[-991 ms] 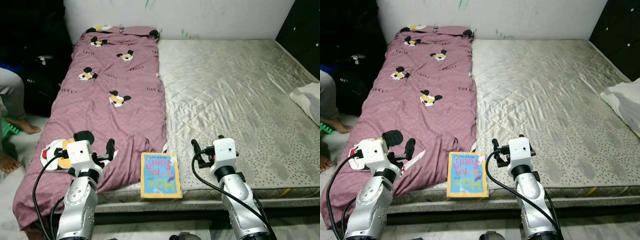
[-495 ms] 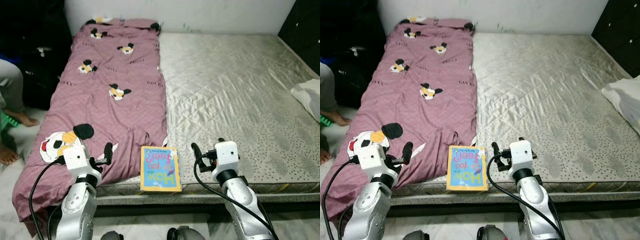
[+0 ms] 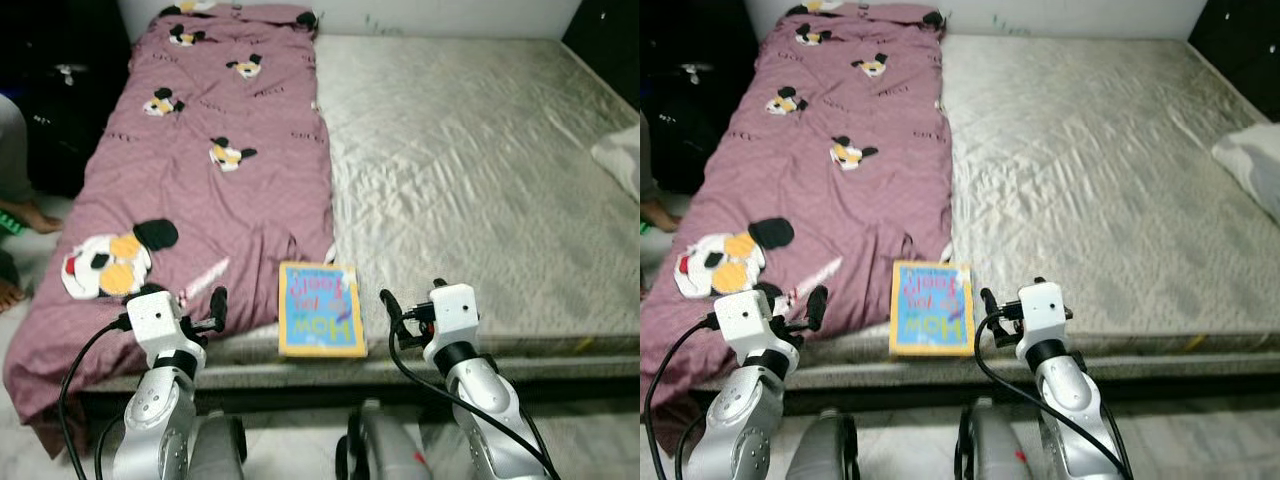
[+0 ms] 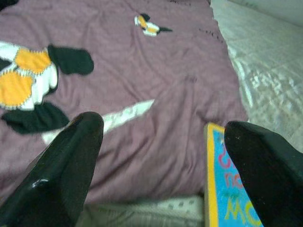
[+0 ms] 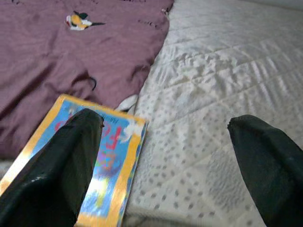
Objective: Clean up the room
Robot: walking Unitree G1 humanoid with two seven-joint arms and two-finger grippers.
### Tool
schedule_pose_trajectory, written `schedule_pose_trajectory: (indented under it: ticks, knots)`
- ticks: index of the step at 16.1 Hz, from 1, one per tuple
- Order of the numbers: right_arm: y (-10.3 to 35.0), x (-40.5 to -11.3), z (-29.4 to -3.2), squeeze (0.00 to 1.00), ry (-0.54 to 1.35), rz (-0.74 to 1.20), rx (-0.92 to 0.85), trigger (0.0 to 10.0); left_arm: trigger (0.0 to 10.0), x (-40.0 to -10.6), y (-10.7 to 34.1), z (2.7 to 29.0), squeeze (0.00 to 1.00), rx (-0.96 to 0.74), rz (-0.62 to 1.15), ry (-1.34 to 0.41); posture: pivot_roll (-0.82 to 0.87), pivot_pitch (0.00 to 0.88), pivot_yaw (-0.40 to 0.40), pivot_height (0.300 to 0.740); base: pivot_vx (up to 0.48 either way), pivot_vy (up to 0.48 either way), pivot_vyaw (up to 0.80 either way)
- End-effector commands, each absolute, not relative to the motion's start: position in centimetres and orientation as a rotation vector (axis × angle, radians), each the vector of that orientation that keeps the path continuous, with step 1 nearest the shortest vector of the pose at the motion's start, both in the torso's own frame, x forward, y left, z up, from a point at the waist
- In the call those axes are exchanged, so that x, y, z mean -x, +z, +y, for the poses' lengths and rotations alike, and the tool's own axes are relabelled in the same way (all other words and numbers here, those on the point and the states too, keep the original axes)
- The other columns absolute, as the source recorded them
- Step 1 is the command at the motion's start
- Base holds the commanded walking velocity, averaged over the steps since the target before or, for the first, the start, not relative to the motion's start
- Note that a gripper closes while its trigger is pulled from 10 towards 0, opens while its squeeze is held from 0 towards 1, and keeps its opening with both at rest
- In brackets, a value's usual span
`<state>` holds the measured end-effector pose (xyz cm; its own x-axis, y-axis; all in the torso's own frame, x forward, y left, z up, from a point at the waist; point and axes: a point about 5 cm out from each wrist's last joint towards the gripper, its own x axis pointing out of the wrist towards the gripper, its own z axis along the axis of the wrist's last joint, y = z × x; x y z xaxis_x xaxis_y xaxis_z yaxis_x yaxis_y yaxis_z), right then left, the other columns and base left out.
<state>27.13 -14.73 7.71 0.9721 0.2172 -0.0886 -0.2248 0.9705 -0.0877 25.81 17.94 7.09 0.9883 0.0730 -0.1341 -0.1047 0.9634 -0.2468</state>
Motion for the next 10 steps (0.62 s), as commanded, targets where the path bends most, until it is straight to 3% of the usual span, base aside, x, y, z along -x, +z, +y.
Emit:
schedule_pose_trajectory:
  ticks: [1, 10]
  knots:
    - [7.75, -27.04, -14.89, 0.00, 0.220, 0.085, 0.091, 10.0, 10.0, -25.71, 7.20, 17.95, 0.00, 0.265, 0.126, 0.092, -0.03, 0.195, -0.027, 0.607, 0.000, 0.000, 0.00]
    - [7.79, -27.12, -14.99, 0.00, 0.229, 0.096, 0.083, 10.0, 10.0, -25.59, 7.66, 17.95, 0.00, 0.252, 0.104, 0.103, -0.03, 0.195, -0.032, 0.607, 0.000, 0.000, 0.00]
